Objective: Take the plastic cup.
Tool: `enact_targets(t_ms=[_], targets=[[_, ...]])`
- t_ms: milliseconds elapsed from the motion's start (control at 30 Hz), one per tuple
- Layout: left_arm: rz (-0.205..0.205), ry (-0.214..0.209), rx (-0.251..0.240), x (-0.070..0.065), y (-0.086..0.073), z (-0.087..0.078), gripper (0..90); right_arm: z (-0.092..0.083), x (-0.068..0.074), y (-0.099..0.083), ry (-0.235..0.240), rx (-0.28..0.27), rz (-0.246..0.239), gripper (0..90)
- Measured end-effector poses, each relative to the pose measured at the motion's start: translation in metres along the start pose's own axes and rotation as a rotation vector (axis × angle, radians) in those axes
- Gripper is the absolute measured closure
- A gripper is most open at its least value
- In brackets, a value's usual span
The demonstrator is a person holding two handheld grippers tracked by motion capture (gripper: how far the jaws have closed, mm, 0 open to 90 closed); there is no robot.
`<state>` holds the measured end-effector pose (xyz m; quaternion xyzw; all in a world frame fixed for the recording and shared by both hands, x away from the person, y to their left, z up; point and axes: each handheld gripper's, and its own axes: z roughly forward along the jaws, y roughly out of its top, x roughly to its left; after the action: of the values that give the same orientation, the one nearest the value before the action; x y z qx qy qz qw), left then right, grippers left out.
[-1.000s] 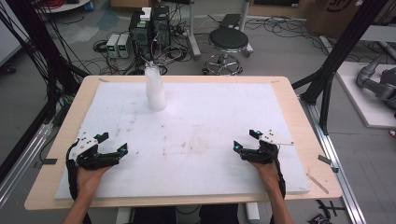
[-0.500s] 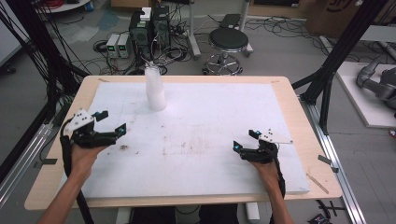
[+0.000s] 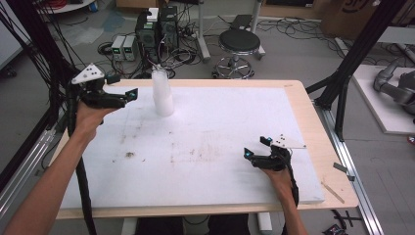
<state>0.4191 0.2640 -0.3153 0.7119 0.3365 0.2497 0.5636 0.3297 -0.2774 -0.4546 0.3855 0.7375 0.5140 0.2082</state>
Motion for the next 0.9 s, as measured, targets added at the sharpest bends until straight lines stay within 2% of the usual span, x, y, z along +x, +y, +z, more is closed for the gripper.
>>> enact_targets(t_ms=[133, 300, 367, 467, 667, 733, 833, 900], targets=[[-0.007, -0.018, 0.001, 0.004, 0.012, 0.013, 8.4, 0.000, 0.001, 0.000, -0.003, -0.003, -0.004, 14.6], [0.023, -0.034, 0.026, 0.002, 0.026, 0.035, 8.4, -0.001, 0.001, 0.000, -0.008, -0.007, -0.012, 14.6], [0.020, -0.044, 0.027, 0.003, 0.032, 0.045, 8.4, -0.001, 0.001, 0.000, -0.007, -0.006, -0.012, 14.6], [0.012, -0.048, 0.059, 0.006, 0.039, 0.061, 8.4, 0.000, 0.001, 0.000, -0.004, -0.001, -0.008, 14.6], [0.003, -0.054, 0.121, 0.013, 0.042, 0.088, 8.4, 0.000, 0.001, 0.000, -0.002, 0.001, -0.006, 14.6], [0.001, -0.052, 0.132, 0.016, 0.040, 0.095, 8.4, 0.000, 0.001, 0.000, -0.005, -0.002, -0.010, 14.6], [-0.011, -0.042, 0.187, 0.020, 0.036, 0.105, 8.4, 0.000, 0.002, 0.000, -0.007, -0.004, -0.014, 14.6], [-0.021, -0.037, 0.202, 0.021, 0.033, 0.111, 8.4, 0.000, 0.002, 0.000, -0.007, -0.002, -0.012, 14.6]])
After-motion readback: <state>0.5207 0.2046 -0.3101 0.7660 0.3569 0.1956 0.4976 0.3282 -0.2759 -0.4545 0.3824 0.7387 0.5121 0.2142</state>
